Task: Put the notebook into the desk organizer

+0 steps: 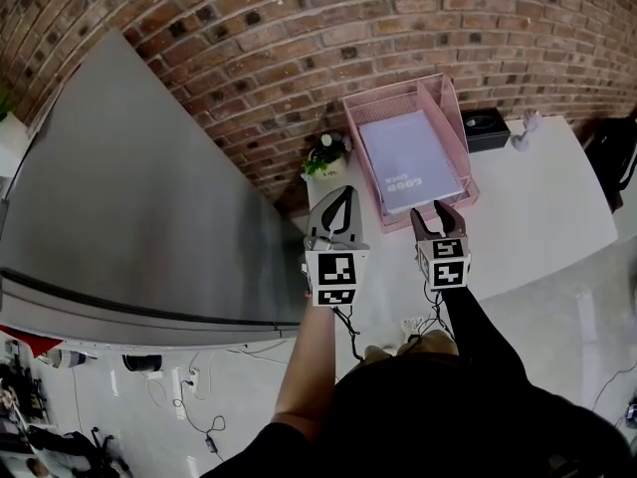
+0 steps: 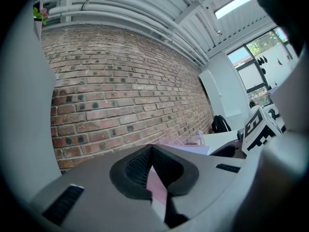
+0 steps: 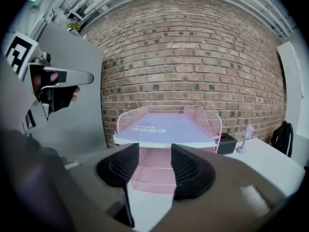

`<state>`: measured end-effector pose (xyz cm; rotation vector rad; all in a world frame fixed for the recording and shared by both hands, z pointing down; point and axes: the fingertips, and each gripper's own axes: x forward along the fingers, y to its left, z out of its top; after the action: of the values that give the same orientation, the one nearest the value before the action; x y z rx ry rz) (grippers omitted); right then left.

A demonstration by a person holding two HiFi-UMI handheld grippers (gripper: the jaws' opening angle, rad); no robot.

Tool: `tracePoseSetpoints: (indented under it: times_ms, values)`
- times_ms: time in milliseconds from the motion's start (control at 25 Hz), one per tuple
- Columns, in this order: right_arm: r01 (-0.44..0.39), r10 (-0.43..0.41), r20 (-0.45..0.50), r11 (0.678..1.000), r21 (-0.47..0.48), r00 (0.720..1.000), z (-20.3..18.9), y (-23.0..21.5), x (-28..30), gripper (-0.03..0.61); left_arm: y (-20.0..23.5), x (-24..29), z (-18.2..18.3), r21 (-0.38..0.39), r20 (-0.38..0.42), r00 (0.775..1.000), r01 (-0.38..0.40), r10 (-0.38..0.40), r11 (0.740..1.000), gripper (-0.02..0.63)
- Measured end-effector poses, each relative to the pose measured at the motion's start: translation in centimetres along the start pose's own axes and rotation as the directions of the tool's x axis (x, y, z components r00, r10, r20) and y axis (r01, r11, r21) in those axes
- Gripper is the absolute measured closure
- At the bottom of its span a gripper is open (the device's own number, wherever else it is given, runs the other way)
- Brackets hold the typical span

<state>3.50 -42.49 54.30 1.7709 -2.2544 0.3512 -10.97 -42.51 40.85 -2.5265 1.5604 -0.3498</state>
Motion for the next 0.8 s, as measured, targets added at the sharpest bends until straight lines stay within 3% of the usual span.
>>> tracePoseSetpoints:
  times_ms: [360, 800]
  values:
    - [-0.025, 0.025, -0.010, 1.000, -0.001, 1.000, 1.2, -0.7, 3.1, 0.368, 1.6, 2.5, 0.0, -0.010, 0.000, 1.000, -0.030, 0.030, 1.000, 0.606]
    - [-0.120, 0.120, -0.003, 0.988, -0.095, 0.993, 3.0, 1.6, 3.9, 0.370, 2.4, 5.0, -0.4, -0.033, -0.005, 0.999, -0.051, 0.051, 0.998, 0.606]
